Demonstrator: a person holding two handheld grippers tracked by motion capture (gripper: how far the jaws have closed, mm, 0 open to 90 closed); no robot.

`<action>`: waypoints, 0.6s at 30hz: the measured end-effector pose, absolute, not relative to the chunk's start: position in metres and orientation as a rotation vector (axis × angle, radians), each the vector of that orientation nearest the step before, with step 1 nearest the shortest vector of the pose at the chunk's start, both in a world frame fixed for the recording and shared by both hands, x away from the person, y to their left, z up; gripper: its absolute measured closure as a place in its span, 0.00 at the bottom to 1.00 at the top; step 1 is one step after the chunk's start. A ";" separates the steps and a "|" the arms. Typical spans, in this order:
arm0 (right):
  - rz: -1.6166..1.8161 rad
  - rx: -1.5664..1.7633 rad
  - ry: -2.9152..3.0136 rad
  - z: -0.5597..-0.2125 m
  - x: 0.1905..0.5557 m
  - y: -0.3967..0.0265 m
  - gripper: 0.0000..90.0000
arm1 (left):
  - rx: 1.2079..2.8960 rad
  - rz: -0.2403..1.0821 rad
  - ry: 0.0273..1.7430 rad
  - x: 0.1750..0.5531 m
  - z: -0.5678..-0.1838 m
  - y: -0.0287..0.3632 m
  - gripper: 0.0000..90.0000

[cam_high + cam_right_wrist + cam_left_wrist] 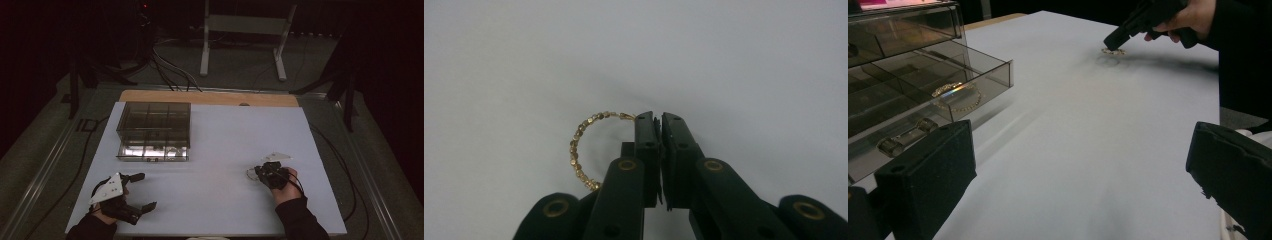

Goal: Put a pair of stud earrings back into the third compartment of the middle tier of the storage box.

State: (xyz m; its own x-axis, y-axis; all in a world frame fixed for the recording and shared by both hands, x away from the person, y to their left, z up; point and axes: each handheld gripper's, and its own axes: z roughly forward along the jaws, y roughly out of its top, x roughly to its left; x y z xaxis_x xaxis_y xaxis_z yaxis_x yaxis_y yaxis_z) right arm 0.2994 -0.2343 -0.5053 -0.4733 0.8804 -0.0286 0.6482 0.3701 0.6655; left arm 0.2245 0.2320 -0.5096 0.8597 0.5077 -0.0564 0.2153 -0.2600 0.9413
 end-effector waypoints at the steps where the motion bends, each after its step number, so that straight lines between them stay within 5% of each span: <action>1: 0.843 1.325 2.263 -0.504 0.300 -0.232 0.97 | 1.843 0.306 0.542 0.224 -0.510 0.232 0.01; 18: 0.945 1.142 2.307 -0.465 0.322 -0.184 0.97 | 1.837 0.305 0.542 0.225 -0.509 0.233 0.01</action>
